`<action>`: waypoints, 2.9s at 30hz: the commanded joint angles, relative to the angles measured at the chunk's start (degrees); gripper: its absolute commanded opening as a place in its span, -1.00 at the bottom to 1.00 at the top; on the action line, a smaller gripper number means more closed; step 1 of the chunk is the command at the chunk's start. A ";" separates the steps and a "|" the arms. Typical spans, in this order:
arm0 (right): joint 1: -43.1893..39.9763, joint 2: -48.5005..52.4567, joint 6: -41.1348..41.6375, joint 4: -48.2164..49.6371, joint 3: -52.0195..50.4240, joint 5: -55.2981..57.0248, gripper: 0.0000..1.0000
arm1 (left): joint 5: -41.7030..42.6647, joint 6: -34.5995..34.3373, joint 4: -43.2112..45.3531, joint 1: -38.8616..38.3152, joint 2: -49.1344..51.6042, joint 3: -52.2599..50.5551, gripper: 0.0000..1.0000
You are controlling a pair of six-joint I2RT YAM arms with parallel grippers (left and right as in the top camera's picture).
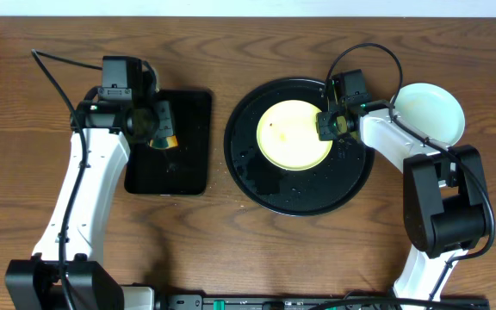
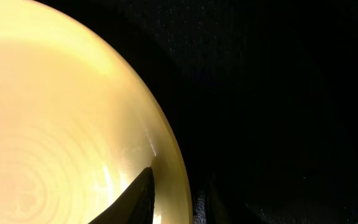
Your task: Clean dirty plates on tray and stack at the side
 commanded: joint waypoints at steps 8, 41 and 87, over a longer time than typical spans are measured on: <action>0.00 1.16 -0.13 -0.04 -0.55 -0.33 -0.23 | -7.43 -3.89 3.56 -1.22 1.05 0.28 -0.85; 0.00 1.16 -0.13 -0.24 -0.55 -0.33 -0.70 | 2.86 4.96 -12.02 -1.57 19.17 21.55 -0.85; 0.00 1.16 -0.13 -0.11 -0.55 -0.33 -0.98 | 6.12 3.02 15.32 -32.35 38.47 20.31 -0.85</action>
